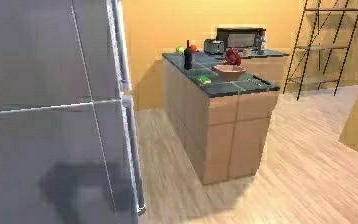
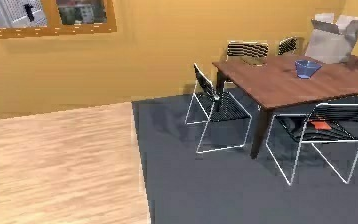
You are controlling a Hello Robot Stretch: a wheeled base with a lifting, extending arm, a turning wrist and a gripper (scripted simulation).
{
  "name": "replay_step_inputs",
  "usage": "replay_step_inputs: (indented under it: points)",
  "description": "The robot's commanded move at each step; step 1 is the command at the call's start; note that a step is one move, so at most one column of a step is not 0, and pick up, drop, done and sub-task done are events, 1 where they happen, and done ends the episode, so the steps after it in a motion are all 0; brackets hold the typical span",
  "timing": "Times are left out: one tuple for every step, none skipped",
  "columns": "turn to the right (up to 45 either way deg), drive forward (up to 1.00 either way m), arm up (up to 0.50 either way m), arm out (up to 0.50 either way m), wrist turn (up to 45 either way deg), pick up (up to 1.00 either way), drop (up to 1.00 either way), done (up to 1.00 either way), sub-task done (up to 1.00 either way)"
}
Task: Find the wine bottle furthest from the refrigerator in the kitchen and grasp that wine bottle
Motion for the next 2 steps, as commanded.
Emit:
replay_step_inputs:
  points:
    - [27.0, 0.00, 0.00, 0.00, 0.0, 0.00, 0.00, 0.00, 0.00]
    - [0.0, 0.95, 0.00, 0.00, 0.0, 0.00, 0.00, 0.00, 0.00]
